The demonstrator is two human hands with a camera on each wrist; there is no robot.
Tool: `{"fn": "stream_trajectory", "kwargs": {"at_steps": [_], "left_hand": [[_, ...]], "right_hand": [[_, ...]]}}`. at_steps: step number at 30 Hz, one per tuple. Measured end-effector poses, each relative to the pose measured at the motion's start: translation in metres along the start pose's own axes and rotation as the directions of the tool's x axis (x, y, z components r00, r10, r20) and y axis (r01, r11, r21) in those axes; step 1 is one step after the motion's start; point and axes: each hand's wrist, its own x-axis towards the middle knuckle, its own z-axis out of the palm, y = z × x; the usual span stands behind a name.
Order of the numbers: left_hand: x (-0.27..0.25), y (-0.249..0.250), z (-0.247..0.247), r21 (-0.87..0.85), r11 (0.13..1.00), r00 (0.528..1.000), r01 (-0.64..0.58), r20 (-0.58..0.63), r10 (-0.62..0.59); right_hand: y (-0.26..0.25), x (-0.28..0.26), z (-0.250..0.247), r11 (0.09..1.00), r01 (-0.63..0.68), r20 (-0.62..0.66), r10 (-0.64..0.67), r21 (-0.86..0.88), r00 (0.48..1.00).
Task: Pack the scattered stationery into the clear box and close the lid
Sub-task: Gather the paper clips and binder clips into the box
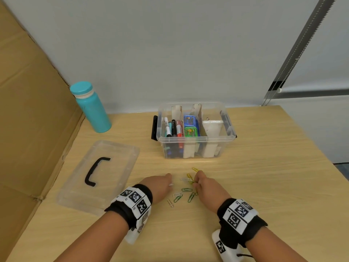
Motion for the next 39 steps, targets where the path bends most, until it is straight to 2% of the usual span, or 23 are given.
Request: {"fn": "stream_trajectory", "kwargs": {"at_steps": [6, 10, 13, 15, 18, 21, 25, 26, 27, 28, 32, 33, 34, 36, 37, 39], "left_hand": [[-0.011, -0.012, 0.003, -0.237, 0.970, 0.980, -0.056, -0.200, 0.007], [-0.023, -0.016, 0.001, -0.291, 0.951, 0.948, -0.101, -0.317, 0.003], [-0.027, -0.017, -0.001, -0.309, 0.944, 0.934, -0.112, -0.358, -0.006], [-0.027, -0.017, -0.002, -0.311, 0.944, 0.926, -0.111, -0.376, -0.015], [-0.027, -0.016, -0.002, -0.308, 0.944, 0.919, -0.116, -0.393, -0.015], [-0.028, -0.015, -0.002, -0.325, 0.937, 0.918, -0.125, -0.396, -0.015], [-0.029, -0.016, 0.000, -0.345, 0.928, 0.916, -0.140, -0.401, -0.010], [-0.029, -0.016, 0.000, -0.347, 0.927, 0.916, -0.140, -0.401, -0.011], [-0.029, -0.016, 0.001, -0.347, 0.927, 0.916, -0.139, -0.401, -0.013], [-0.029, -0.016, 0.002, -0.346, 0.928, 0.916, -0.140, -0.402, -0.012], [-0.028, -0.014, 0.004, -0.354, 0.924, 0.914, -0.149, -0.405, -0.008], [-0.027, -0.013, 0.004, -0.359, 0.920, 0.913, -0.156, -0.409, -0.005], [-0.028, -0.012, 0.004, -0.362, 0.917, 0.910, -0.166, -0.415, 0.001], [-0.030, -0.008, 0.004, -0.354, 0.916, 0.902, -0.188, -0.431, 0.019], [-0.032, -0.005, 0.002, -0.348, 0.917, 0.897, -0.197, -0.441, 0.025], [-0.036, 0.005, -0.007, -0.321, 0.926, 0.888, -0.201, -0.459, 0.033]], "right_hand": [[-0.013, -0.018, -0.053, 0.980, 0.047, -0.063, -0.036, 0.192, 0.997], [-0.030, -0.019, -0.116, 0.978, 0.082, -0.183, -0.047, 0.191, 0.982], [-0.038, 0.001, -0.153, 0.997, 0.045, -0.292, -0.026, 0.059, 0.956], [-0.038, 0.027, -0.165, 0.998, -0.038, -0.300, 0.021, -0.052, 0.954], [-0.039, 0.073, -0.167, 0.942, -0.163, -0.219, 0.100, -0.295, 0.971], [-0.032, 0.116, -0.162, 0.848, -0.191, -0.112, 0.155, -0.495, 0.981], [0.020, 0.193, -0.152, 0.720, -0.212, -0.069, 0.223, -0.661, 0.972], [0.050, 0.228, -0.146, 0.719, -0.220, -0.070, 0.233, -0.659, 0.970], [0.058, 0.240, -0.144, 0.731, -0.229, -0.044, 0.263, -0.643, 0.964], [0.049, 0.231, -0.145, 0.735, -0.223, -0.024, 0.271, -0.640, 0.962], [-0.016, 0.144, -0.154, 0.862, -0.164, 0.022, 0.198, -0.479, 0.980], [-0.023, 0.128, -0.157, 0.898, -0.170, -0.019, 0.177, -0.406, 0.984], [-0.029, 0.111, -0.159, 0.930, -0.179, -0.078, 0.162, -0.323, 0.984], [-0.027, 0.081, -0.159, 0.986, -0.094, -0.249, 0.057, -0.139, 0.967], [-0.021, 0.067, -0.157, 0.994, -0.029, -0.366, -0.011, -0.104, 0.930], [-0.005, 0.040, -0.145, 0.994, 0.063, -0.555, -0.105, -0.094, 0.825]]}}
